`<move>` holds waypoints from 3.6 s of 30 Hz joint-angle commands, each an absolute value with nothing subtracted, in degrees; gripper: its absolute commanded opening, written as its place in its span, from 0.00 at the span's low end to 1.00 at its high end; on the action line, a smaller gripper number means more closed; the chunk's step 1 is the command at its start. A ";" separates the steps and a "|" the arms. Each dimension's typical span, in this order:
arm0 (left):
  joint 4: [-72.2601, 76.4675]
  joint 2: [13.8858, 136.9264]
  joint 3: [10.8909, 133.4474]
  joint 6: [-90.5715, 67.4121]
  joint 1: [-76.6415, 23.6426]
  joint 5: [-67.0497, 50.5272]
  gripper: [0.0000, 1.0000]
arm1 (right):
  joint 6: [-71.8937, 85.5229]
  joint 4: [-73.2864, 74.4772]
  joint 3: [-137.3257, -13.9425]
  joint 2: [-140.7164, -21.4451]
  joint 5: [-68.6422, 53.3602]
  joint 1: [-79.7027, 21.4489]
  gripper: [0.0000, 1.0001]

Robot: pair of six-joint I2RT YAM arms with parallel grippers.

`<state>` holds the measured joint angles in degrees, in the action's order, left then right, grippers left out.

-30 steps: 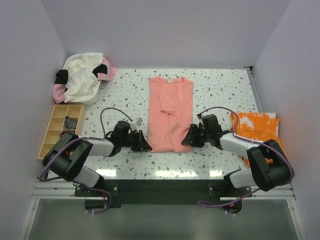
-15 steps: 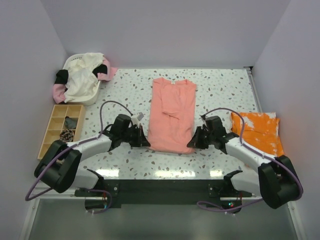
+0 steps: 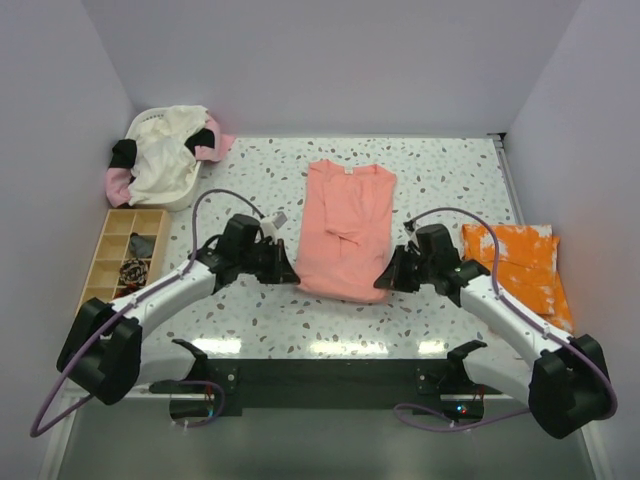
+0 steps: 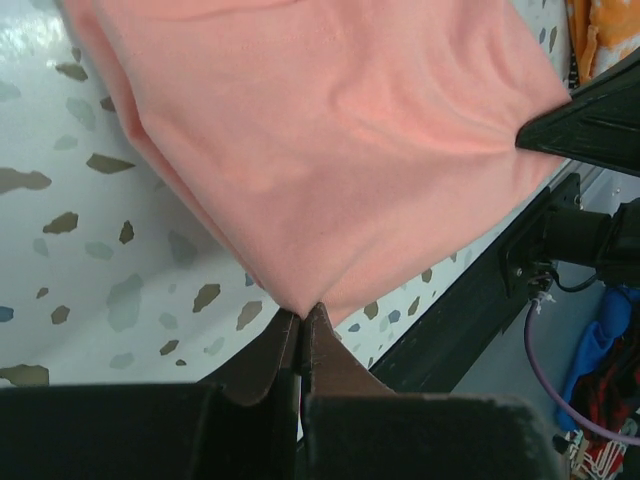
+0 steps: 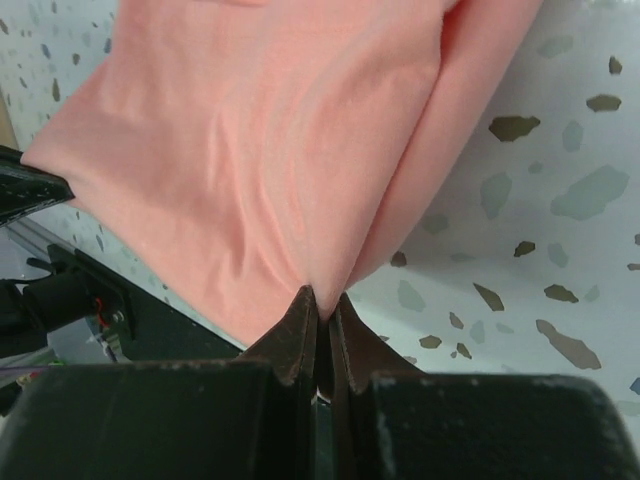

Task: Fold and stack the t-shirts
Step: Fold the long partially folded tshirt into a neat square, then smooth out wrinkles on the folded tshirt

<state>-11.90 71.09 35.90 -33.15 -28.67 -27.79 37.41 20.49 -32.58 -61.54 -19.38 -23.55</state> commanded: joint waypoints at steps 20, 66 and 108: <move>-17.40 111.15 89.08 -26.46 -23.12 -23.12 0.00 | 25.66 25.58 -76.45 -96.74 -4.22 -20.14 0.02; 45.68 141.14 104.15 -70.39 -13.97 -63.10 0.82 | 24.34 19.69 -103.45 -121.29 -17.05 -17.14 0.47; -10.02 134.29 118.74 -4.75 -25.75 -6.77 0.93 | 10.99 17.93 -112.15 -126.04 -0.18 -15.12 0.78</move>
